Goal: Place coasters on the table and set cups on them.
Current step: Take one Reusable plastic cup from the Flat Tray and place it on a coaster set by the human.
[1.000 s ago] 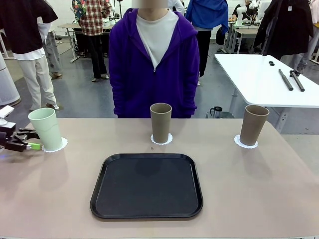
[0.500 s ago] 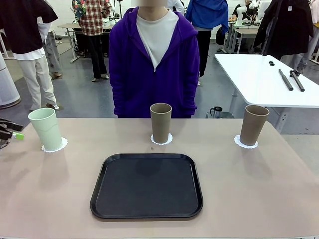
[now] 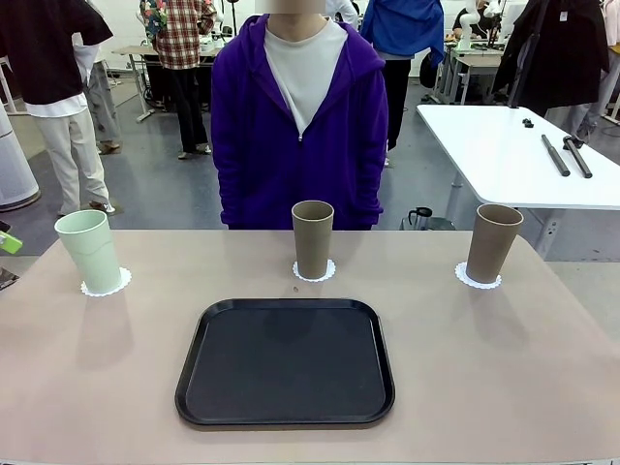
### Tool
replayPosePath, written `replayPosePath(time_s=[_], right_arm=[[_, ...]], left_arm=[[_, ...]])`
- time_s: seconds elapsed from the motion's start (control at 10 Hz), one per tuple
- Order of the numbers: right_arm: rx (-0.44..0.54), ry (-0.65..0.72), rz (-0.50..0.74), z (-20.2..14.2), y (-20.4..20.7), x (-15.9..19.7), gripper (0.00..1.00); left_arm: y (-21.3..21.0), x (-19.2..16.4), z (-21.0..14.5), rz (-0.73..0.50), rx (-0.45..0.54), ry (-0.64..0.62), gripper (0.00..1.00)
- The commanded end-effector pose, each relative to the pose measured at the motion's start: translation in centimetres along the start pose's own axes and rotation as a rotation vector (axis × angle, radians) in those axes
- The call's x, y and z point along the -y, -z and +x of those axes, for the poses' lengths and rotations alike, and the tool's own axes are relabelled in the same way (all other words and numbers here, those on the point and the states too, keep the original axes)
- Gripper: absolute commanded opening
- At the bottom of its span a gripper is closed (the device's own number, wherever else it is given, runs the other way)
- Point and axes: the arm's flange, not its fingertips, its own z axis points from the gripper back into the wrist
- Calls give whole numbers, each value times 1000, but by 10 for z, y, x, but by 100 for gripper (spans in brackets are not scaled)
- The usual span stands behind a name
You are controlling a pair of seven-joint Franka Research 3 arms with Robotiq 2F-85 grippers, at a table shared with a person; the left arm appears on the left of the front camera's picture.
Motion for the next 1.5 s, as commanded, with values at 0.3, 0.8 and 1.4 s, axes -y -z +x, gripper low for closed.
replayPosePath(time_s=[0.3, 0.8, 1.4], right_arm=[[4, -2, 2, 0, -1, 0, 100], [4, -2, 2, 0, -1, 0, 100], [4, -2, 2, 0, -1, 0, 100]], left_arm=[[-15, 65, 68, 134, -281, -29, 100], [-16, 71, 68, 130, -258, -14, 100], [-16, 71, 68, 130, -258, -14, 100]])
